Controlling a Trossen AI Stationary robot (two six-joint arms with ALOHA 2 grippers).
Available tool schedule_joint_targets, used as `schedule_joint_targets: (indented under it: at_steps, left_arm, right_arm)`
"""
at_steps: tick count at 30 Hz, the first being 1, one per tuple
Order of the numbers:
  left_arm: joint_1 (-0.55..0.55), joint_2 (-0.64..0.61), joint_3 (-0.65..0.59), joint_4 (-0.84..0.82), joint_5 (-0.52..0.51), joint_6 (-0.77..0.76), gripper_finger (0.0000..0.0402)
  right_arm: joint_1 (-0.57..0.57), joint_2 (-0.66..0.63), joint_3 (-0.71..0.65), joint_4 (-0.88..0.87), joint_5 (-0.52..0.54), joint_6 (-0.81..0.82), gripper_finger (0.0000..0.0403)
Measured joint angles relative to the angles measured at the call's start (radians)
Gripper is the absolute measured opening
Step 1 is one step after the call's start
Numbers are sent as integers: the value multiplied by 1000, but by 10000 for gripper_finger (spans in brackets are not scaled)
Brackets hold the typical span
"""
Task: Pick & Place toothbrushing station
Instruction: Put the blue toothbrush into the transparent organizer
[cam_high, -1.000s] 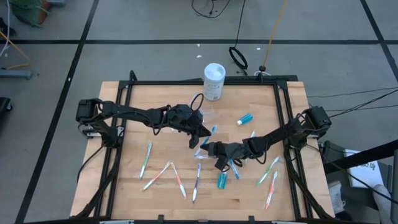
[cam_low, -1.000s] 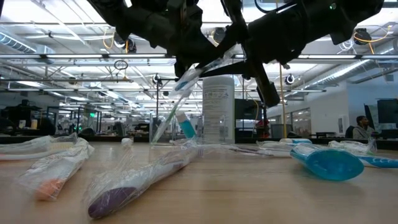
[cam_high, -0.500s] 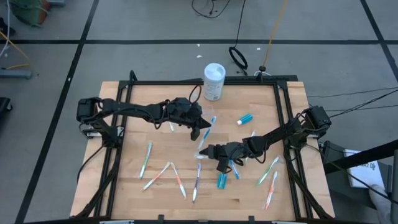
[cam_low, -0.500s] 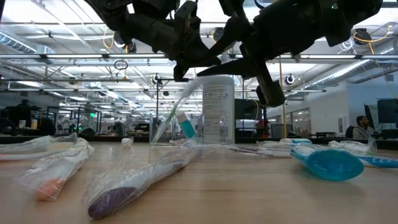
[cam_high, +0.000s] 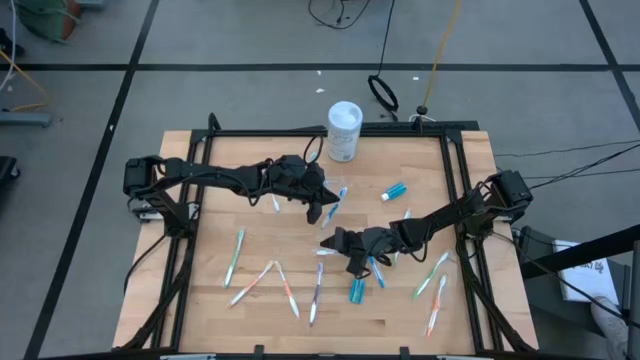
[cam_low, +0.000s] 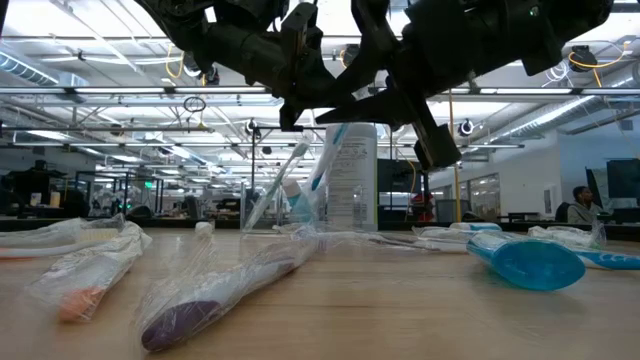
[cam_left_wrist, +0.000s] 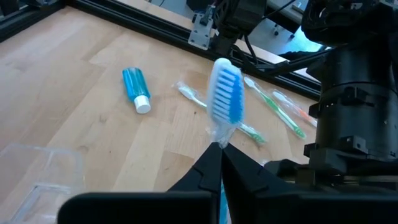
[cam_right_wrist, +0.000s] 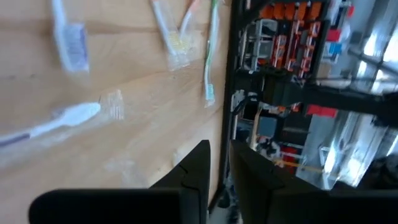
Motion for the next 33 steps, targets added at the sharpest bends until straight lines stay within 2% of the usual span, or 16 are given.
schedule_joint_targets:
  at_steps: [4, 6, 9, 11, 15, 20, 27, 32, 33]
  left_arm:
    - [3, 0, 0, 28, 0, 3, 7]
    - [8, -1, 0, 37, 0, 5, 10]
    - [19, -1, 0, 39, 0, 7, 4]
    - [27, -1, 0, 39, 0, 7, 4]
    - [38, -1, 0, 34, -1, 7, 9]
    - [33, -1, 0, 21, -1, 31, 6]
    - [-7, -1, 0, 20, 0, 43, 3]
    - [-26, -1, 0, 27, -19, 52, 8]
    - [-28, -1, 0, 27, -29, 52, 5]
  right_arm:
    - [0, 0, 0, 12, 11, 78, 66]
    - [2, 0, 0, 15, 78, 82, 71]
    - [18, -10, 0, 41, 232, 96, 72]
    - [26, -34, 0, 40, 289, 111, 69]
    - [36, -121, 1, -44, 319, 211, 56]
    - [22, -282, 1, -189, 408, 422, 38]
    - [-71, -453, -15, -303, 420, 756, 4]
    - [-129, -476, -93, -195, 411, 795, 3]
    - [-140, -475, -108, -172, 382, 786, 2]
